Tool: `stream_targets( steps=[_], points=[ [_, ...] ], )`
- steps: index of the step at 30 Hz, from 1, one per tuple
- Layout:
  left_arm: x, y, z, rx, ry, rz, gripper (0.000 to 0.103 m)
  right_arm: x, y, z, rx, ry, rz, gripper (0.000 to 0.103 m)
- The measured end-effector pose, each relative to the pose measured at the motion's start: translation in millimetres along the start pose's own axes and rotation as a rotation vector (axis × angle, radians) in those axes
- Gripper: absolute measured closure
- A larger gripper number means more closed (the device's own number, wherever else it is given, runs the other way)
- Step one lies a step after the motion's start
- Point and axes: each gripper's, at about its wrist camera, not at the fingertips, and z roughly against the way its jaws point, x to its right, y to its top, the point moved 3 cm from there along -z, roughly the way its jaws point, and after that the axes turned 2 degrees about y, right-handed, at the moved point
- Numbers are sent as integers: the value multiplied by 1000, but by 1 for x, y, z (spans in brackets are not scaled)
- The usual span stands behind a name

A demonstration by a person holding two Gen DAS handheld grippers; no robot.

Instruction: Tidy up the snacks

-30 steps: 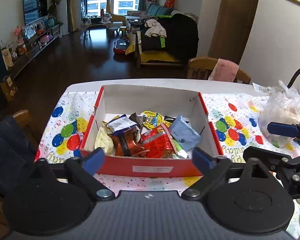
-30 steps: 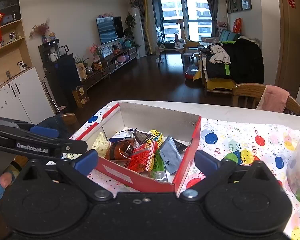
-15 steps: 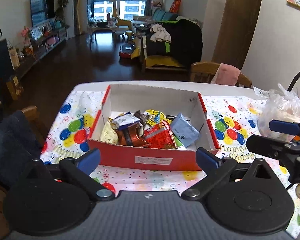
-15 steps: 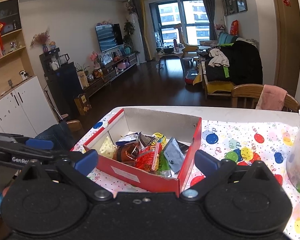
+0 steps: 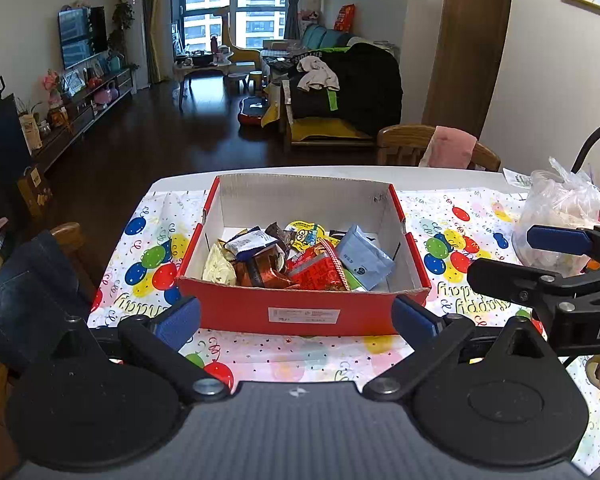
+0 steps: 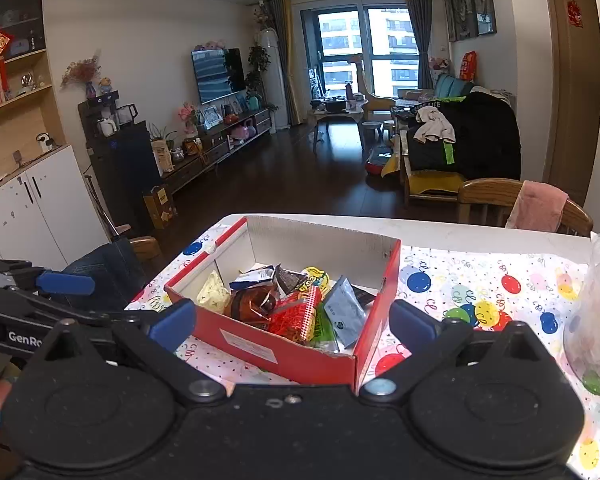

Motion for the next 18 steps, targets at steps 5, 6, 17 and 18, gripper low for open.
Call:
stream_targets(
  steps=[5,6,17,18],
  points=[
    [-3,-2,1,-9,-3,15,1,3,0,1,9,-1,-20,0],
    [-3,-3,1,-11,-4,17,1,3,0,1,10,3,-24,0],
    [-5,-2,-1,-15,-6,24,1,6,-1,-1,6,-1,-43,0],
    [-5,-2,-1,-15,-7,25,1,6,-1,-1,6,0,-43,0]
  ],
)
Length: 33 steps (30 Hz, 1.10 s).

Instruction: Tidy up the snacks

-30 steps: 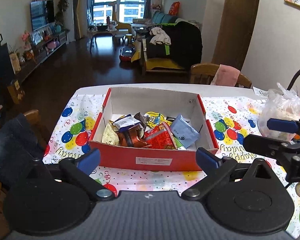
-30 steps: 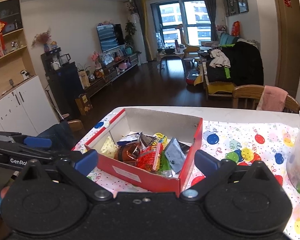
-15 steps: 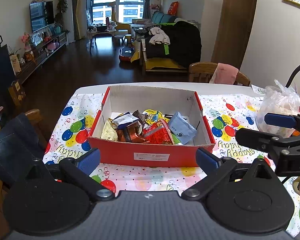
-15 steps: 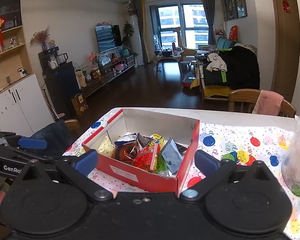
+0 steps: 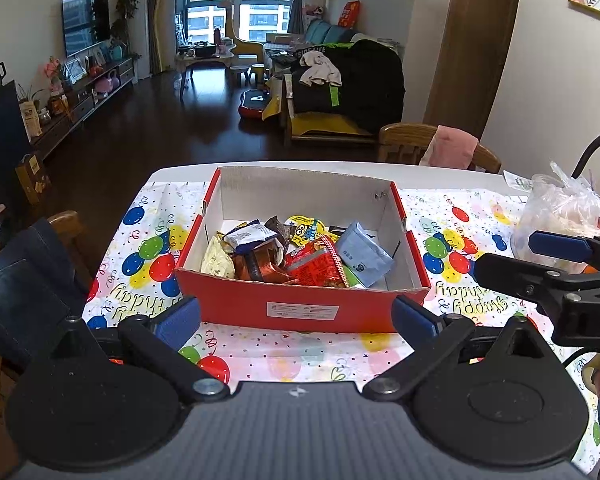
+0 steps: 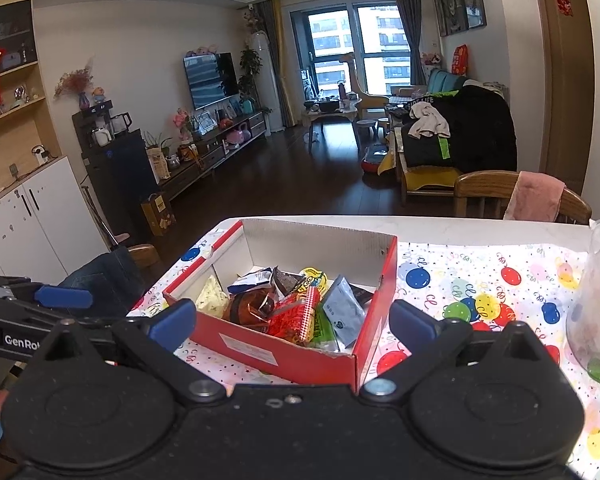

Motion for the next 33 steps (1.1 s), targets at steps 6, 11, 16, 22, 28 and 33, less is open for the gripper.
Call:
stream_targets(
  steps=[6,11,16,22,28,33],
  points=[
    [2,2,0,-3,-14,8,1,1,0,0,-1,1,0,0],
    [3,4,0,0,-21,14,1,1,0,0,4,-2,-8,0],
    [3,4,2,-1,-26,23,1,-1,-2,0,8,-3,-11,0],
    [2,5,4,3,-34,33,1,-2,-2,0,11,-4,-10,0],
    [2,6,4,5,-31,36,1,-4,-1,1,16,0,-13,0],
    [2,6,5,6,-31,41,1,-5,-1,2,13,-5,-23,0]
  ],
)
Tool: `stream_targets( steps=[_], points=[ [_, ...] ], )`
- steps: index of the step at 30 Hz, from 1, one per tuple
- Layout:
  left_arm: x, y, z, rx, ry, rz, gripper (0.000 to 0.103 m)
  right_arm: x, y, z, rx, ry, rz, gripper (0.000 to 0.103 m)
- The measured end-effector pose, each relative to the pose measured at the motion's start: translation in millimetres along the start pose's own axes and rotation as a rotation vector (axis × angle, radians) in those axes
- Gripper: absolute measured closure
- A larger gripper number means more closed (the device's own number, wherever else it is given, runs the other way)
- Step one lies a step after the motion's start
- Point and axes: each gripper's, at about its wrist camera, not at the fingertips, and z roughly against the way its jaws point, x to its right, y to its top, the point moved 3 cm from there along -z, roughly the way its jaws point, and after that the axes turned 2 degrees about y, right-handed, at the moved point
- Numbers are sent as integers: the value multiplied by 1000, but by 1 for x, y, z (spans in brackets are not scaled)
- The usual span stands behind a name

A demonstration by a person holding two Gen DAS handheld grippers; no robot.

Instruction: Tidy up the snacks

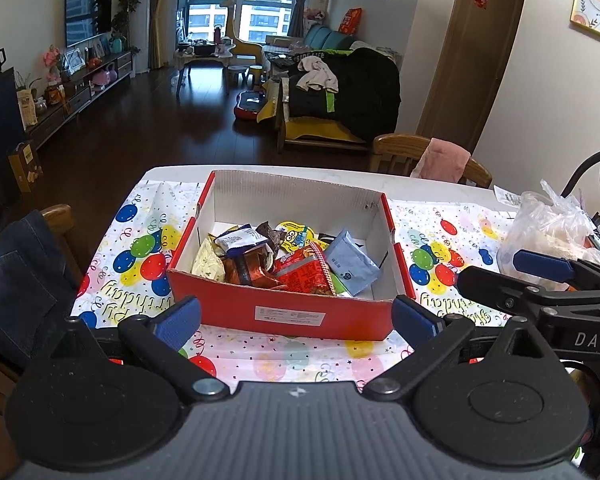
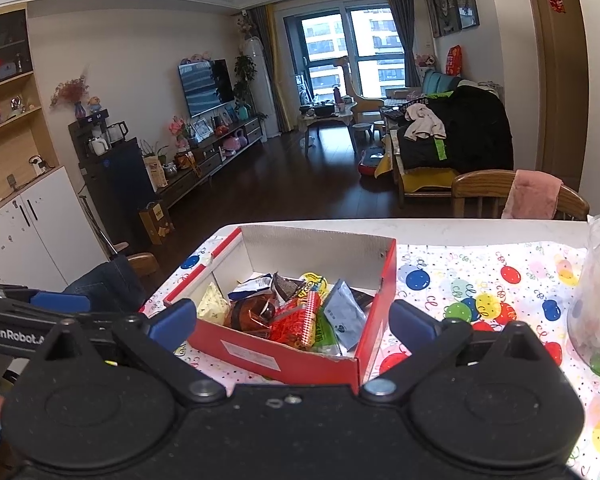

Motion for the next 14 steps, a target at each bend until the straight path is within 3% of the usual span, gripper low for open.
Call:
stream_targets(
  steps=[14],
  points=[
    [-5,-6,-5,-32,5,51,1,3,-5,0,-22,-2,0,0]
  ],
)
